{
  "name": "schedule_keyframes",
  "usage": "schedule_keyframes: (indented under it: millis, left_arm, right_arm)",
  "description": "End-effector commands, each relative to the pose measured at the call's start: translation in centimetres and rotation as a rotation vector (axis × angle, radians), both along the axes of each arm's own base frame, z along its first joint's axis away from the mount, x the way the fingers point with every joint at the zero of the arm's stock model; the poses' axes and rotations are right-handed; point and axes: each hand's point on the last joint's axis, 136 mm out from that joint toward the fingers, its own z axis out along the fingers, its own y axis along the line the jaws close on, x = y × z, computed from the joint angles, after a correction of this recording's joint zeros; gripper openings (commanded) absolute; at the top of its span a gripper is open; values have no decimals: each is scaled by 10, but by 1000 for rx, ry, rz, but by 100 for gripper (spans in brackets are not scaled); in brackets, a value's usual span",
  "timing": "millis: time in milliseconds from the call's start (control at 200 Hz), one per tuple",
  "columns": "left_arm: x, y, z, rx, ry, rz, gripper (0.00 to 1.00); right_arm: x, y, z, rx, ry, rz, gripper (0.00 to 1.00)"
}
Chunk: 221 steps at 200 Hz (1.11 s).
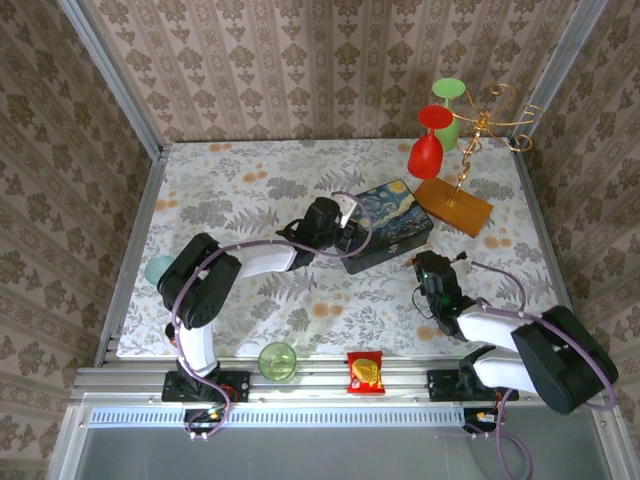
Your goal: Unlock a padlock with a key
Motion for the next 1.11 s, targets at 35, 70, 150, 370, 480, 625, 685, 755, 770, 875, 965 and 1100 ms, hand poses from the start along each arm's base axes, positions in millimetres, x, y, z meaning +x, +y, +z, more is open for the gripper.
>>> schedule_keyframes:
  millis: [35,70,150,370,480,625,685,755,770,875,965,1100]
  left_arm:
    - [-33,71,-105,307,275,95,8]
    - [-31,72,-104,312,270,97,7]
    - [-20,79,-101,324,267,119,7]
    - [13,101,-79,257,255,187,11]
    - [32,112,-61,222,229,219,15]
    - [52,124,-28,175,176,262,34]
    - [56,127,-14,154,148,269,40]
    - [58,128,-1,132,126,266,46]
    - [57,128,2,130,122,264,48]
    - [57,132,20,118,90,264,54]
    - [52,138,36,84,71,273,56]
    - [39,145,53,41,52,278,57]
  right_arm:
    - [-10,-18,-12,-84,58,-8,0]
    - [-8,-15,-9,-105,66,29,0]
    - [-4,-8,-2,-206,137,153,0]
    - [-12,1,4,-409,309,428,0]
    - [-20,3,0,-455,384,511,0]
    - [-31,3,-2,-536,486,619,0]
    - [-36,2,0,-546,513,643,0]
    - [-42,2,3,-551,526,664,0]
    - [-43,2,4,-556,530,664,0]
    - [-50,-6,0,-602,594,683,0]
    - [-51,-7,-10,-617,644,707,0]
    - [-44,2,-17,-606,624,715,0]
